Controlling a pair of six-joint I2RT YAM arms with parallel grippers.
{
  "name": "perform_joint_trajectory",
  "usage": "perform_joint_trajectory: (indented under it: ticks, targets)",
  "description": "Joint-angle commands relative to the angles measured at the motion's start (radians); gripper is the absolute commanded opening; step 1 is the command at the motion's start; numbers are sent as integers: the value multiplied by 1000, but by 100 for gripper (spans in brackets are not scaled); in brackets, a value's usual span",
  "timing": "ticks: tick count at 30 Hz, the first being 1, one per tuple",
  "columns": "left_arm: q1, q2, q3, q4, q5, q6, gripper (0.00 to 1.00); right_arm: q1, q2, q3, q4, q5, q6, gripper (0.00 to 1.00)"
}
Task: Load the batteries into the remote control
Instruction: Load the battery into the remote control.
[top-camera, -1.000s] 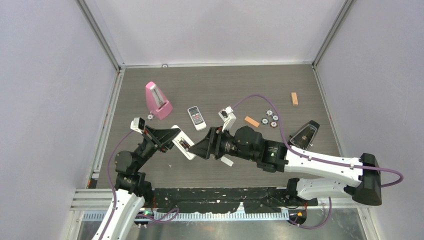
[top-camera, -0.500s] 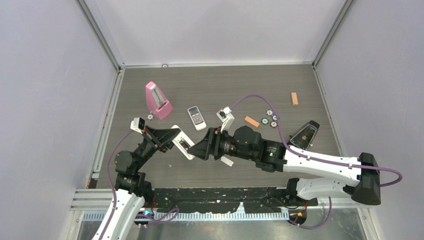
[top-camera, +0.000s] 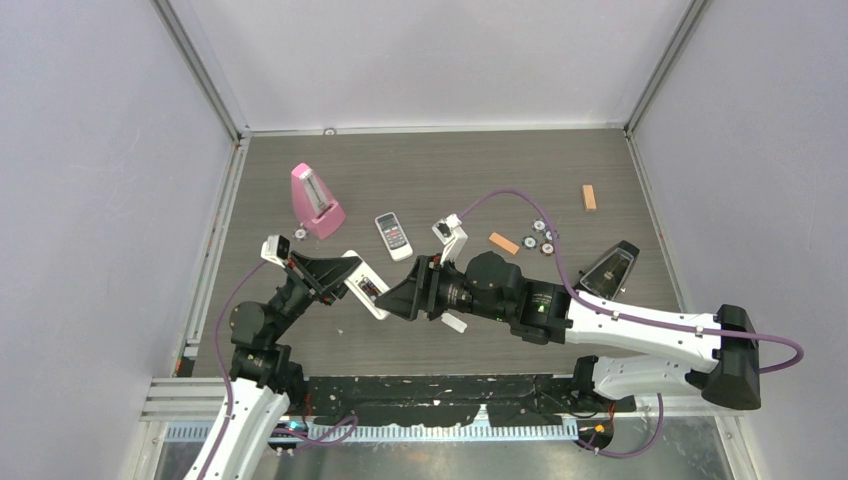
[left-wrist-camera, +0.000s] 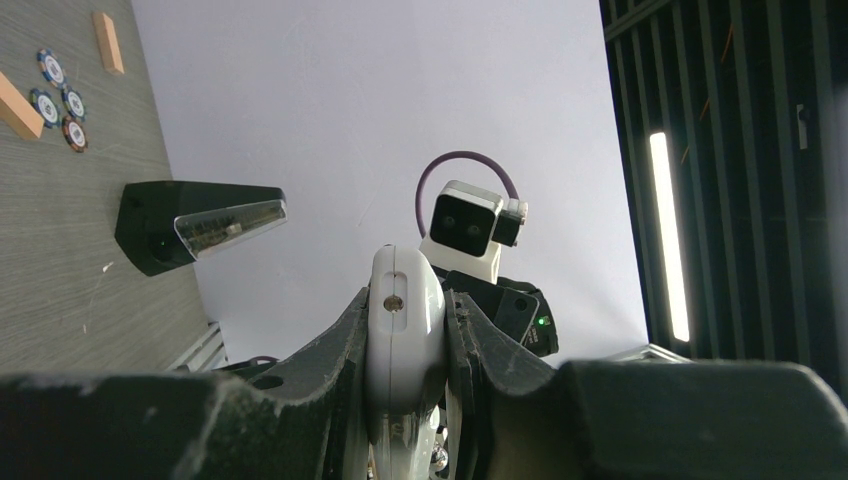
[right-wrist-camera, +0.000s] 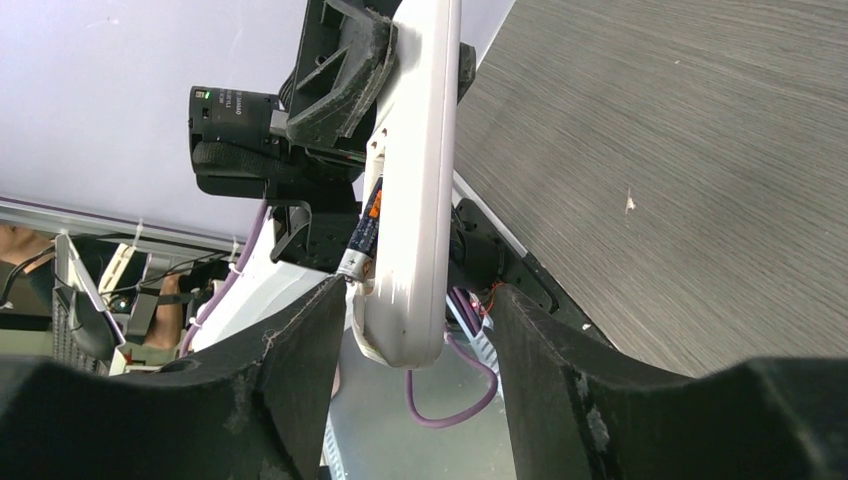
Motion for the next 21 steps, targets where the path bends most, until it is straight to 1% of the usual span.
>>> perform_joint_trajectory:
  ticks: [1, 10, 21]
  targets:
    - [1, -16, 26, 21, -2, 8, 0, -2, 3, 34, 53, 12, 29, 60]
    - [0, -36, 19, 11, 0, 8, 0, -5, 25, 37, 41, 18, 74, 55]
    - [1, -39, 17, 10, 12, 15, 0, -20, 65, 55, 34, 3, 118, 46]
